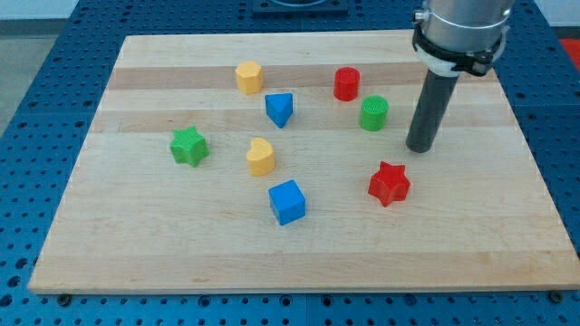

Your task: Drag the arm diagonal to the red star

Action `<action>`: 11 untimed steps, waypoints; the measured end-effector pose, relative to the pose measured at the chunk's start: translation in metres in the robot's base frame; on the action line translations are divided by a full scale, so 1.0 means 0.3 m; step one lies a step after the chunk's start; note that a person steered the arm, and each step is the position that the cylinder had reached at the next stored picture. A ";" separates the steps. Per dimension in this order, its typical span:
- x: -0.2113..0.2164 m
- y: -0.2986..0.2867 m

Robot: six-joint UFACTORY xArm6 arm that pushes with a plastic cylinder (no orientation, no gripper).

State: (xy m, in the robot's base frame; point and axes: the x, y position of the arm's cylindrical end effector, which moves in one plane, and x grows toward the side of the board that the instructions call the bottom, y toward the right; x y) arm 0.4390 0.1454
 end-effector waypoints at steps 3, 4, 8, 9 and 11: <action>0.000 -0.150; 0.000 -0.170; 0.003 -0.240; 0.003 -0.241; 0.003 -0.278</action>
